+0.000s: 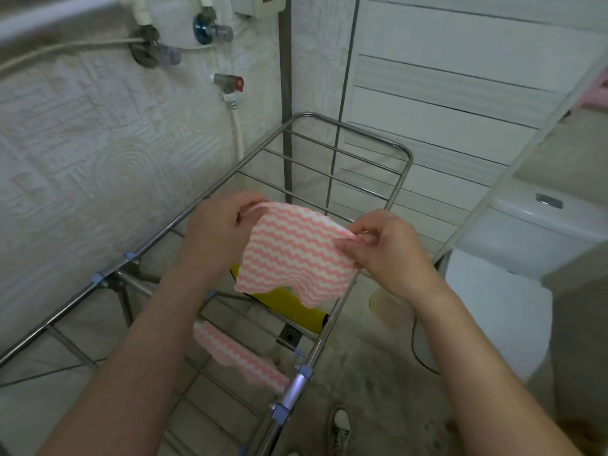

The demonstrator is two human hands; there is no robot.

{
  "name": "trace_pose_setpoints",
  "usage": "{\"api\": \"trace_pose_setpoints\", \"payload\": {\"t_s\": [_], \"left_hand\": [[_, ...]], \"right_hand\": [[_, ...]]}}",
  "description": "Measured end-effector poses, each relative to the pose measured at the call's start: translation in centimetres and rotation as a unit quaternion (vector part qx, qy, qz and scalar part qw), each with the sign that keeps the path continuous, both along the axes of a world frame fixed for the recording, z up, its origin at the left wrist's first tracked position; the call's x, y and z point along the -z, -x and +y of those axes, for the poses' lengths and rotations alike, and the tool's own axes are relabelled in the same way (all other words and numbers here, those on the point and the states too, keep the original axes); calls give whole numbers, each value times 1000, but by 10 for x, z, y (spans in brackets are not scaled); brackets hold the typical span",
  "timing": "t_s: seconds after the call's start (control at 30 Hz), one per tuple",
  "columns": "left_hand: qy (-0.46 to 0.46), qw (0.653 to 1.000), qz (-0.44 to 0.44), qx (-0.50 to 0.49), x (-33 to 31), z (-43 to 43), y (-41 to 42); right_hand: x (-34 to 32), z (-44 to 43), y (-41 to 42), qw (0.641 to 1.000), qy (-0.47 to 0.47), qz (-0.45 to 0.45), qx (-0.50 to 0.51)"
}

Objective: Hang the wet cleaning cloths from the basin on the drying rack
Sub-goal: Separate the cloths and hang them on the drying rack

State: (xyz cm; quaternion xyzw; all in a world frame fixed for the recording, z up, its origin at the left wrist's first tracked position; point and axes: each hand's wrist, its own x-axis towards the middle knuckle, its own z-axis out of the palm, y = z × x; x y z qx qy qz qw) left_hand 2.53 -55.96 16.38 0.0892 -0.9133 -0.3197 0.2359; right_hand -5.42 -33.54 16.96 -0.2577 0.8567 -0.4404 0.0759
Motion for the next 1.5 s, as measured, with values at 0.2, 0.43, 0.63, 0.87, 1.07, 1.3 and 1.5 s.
{"api": "trace_pose_setpoints", "payload": {"t_s": [0.2,0.43,0.63,0.87,1.07,1.3,1.5], "left_hand": [[-114,991,-10,-75,45,-7,52],[-41,983,-102,-147,87,-15,86],[-87,974,-102,-181,104,-6,124],[-47,970,-169,-169,127,14,169],[-102,963,-170,-181,138,7,172],[-384,853,-129,-328,159,-2,129],[-457,836,-145,-267,158,0,122]], "right_hand": [[40,-21,48,991,12,-130,-41],[90,-35,92,971,-56,-218,-74],[108,-27,124,951,-21,-306,-37],[137,-22,154,970,-236,-53,-18],[151,-19,154,948,-313,61,13],[151,-13,140,953,-271,-31,-131],[155,-12,138,950,-264,-16,-164]]}}
